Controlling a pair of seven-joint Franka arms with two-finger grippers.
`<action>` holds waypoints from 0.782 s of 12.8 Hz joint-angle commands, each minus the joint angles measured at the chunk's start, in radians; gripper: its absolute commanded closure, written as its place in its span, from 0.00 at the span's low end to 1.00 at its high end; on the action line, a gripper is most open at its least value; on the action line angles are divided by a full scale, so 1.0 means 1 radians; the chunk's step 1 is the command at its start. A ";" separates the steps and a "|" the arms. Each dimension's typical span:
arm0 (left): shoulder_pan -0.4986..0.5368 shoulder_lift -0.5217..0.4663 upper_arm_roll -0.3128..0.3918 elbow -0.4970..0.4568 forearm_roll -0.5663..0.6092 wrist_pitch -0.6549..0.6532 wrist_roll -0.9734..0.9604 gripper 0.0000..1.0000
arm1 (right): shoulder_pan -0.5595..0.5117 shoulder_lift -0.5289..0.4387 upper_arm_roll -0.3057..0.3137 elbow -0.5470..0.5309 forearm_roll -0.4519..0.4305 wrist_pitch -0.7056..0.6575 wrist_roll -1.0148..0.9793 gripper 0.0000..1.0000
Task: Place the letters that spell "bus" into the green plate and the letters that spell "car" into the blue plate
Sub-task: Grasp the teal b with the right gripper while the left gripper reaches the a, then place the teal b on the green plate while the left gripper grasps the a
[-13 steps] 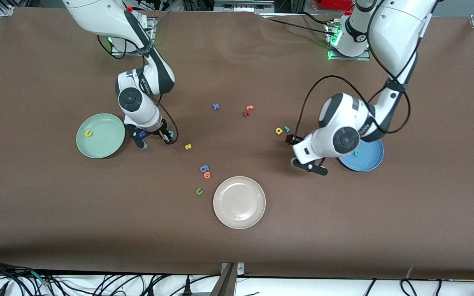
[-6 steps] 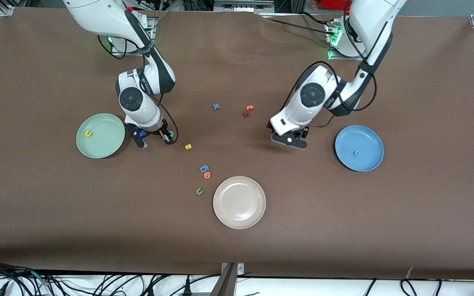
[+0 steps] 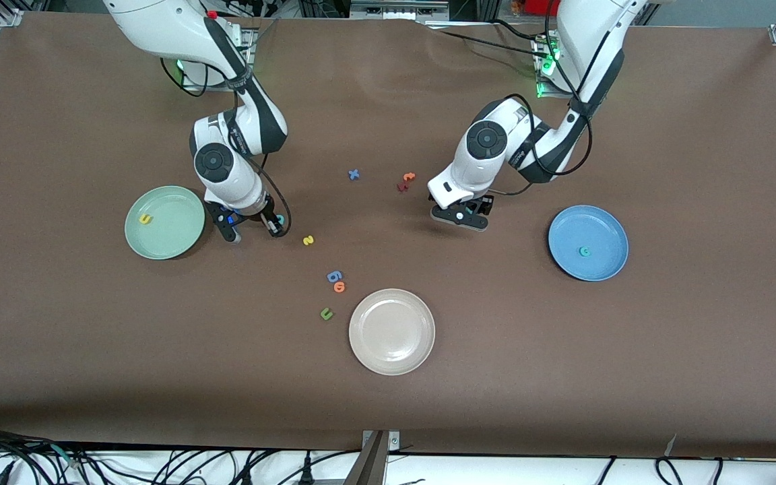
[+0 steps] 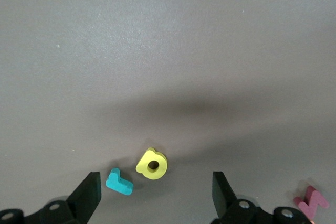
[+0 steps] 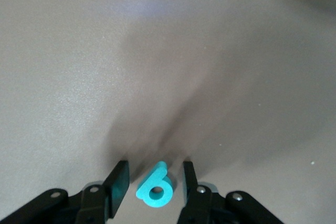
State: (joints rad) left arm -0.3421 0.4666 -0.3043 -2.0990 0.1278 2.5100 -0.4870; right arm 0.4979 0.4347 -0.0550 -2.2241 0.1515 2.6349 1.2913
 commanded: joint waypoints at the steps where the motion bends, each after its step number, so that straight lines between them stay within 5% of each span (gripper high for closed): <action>1: -0.006 0.009 0.001 -0.022 0.038 0.047 -0.025 0.11 | 0.004 -0.005 0.015 -0.009 0.026 0.020 0.013 0.50; 3: -0.008 0.020 0.002 -0.021 0.038 0.052 -0.025 0.17 | 0.004 -0.005 0.020 -0.008 0.039 0.020 0.013 0.50; 5: -0.012 0.023 0.002 -0.021 0.038 0.052 -0.025 0.38 | 0.004 -0.004 0.021 -0.006 0.039 0.020 0.011 0.53; 8: -0.014 0.033 0.002 -0.019 0.038 0.053 -0.025 0.39 | 0.004 -0.002 0.021 -0.006 0.037 0.020 0.003 0.88; 10: -0.014 0.043 0.002 -0.019 0.038 0.076 -0.025 0.39 | 0.005 -0.002 0.021 -0.006 0.037 0.019 0.000 0.95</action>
State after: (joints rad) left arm -0.3520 0.4991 -0.3044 -2.1133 0.1279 2.5564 -0.4871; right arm 0.4982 0.4345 -0.0385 -2.2207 0.1699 2.6480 1.2949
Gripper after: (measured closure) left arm 0.388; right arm 0.700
